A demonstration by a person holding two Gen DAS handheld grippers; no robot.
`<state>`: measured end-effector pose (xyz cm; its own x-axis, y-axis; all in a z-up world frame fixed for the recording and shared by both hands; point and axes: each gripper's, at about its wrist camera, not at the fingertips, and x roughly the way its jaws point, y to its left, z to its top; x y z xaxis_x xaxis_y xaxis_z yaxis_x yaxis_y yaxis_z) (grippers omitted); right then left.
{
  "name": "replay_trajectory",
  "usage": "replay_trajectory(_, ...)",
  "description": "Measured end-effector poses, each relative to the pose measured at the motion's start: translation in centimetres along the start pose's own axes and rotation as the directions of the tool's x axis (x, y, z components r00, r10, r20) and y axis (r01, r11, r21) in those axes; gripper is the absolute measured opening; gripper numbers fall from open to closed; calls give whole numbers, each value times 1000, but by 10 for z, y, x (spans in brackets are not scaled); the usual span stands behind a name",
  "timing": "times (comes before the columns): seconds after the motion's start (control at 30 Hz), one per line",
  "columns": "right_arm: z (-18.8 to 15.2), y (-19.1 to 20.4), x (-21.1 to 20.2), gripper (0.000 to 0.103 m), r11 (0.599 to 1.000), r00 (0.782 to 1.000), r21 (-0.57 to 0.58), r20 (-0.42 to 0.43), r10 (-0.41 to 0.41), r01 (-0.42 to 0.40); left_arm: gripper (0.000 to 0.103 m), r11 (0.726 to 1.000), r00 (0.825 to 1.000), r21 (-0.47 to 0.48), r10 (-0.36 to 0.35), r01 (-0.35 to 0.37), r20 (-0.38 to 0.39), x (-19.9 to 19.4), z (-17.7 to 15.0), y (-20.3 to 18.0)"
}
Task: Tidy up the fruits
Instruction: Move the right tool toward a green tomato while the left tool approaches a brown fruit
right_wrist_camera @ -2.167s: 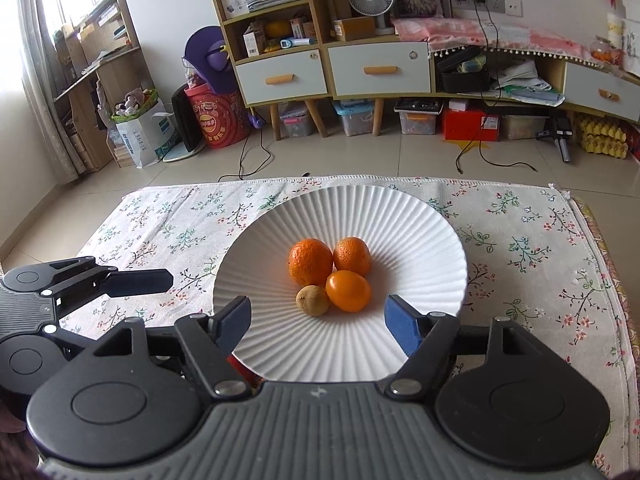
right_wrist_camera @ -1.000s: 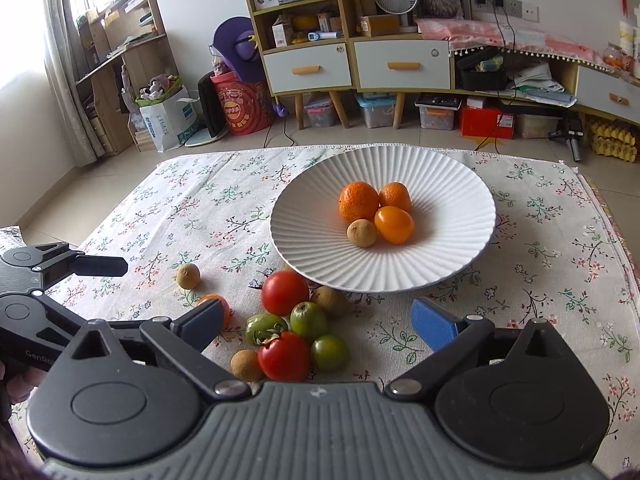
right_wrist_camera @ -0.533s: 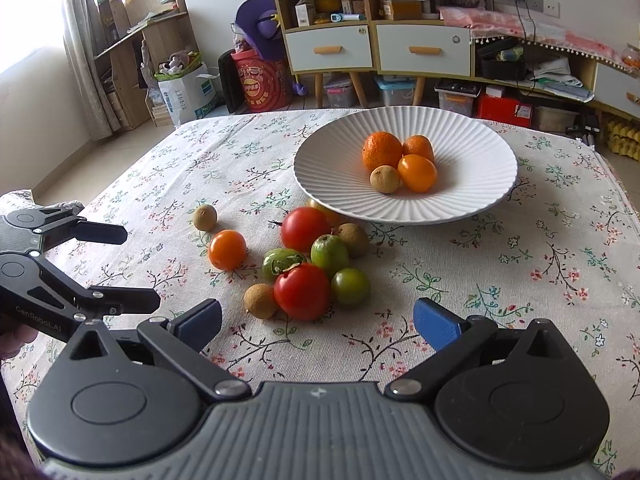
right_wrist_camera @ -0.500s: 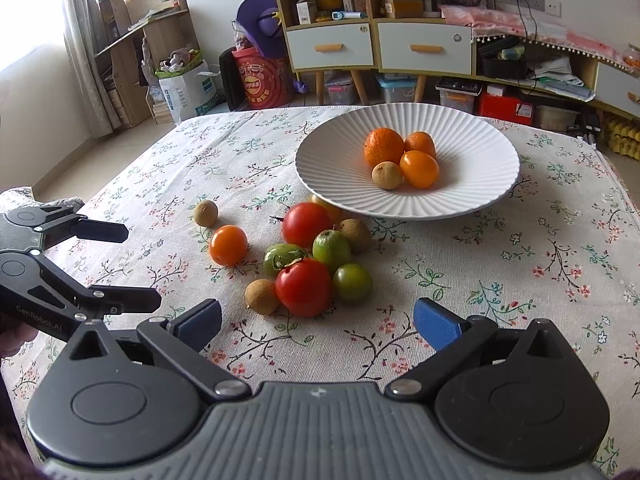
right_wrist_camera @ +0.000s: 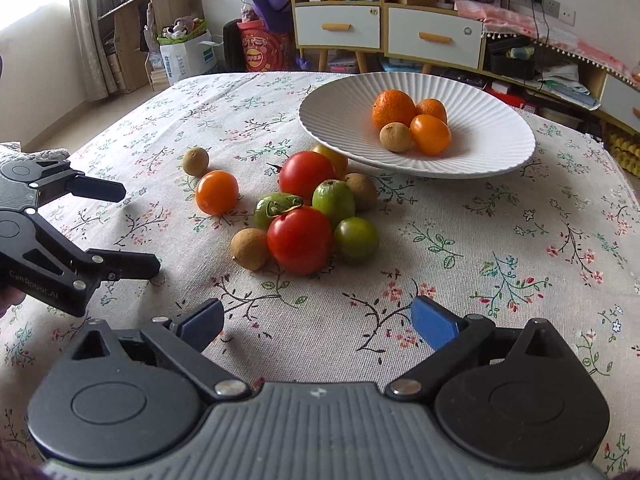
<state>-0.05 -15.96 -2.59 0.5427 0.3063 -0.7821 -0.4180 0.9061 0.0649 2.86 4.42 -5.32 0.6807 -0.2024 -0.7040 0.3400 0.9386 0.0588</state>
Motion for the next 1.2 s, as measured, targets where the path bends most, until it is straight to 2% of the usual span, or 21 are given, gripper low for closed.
replay_trajectory(0.33, 8, -17, 1, 78, 998, 998, 50, 30, -47, 46, 101, 995, 999, -93, 49, -46, 23, 9, 5, 20)
replay_trajectory(0.47, 9, -23, 3, 76, 996, 997, 55, 32, -74, 72, 99, 991, 998, -125, 59, -54, 30, 13, 8, 25)
replay_trajectory(0.63, 9, -18, 7, 76, 994, 993, -5, 38, -112, 112, 86, 989, 997, -135, 68, -62, 41, 17, 16, 24)
replay_trajectory(0.77, 13, -22, 10, 73, 994, 993, 0, 44, -106, 106, 77, 988, 996, -137, 74, -66, 55, 21, 22, 22)
replay_trajectory(0.83, 14, -24, 10, 66, 994, 993, 4, 48, -107, 107, 70, 988, 996, -139, 73, -65, 59, 23, 24, 21)
replay_trajectory(1.03, 19, -25, 12, 55, 994, 992, 6, 61, -110, 110, 51, 989, 996, -135, 67, -58, 62, 26, 30, 16)
replay_trajectory(1.2, 23, -22, 13, 45, 995, 993, 1, 60, -102, 102, 44, 989, 996, -137, 62, -53, 63, 27, 33, 15)
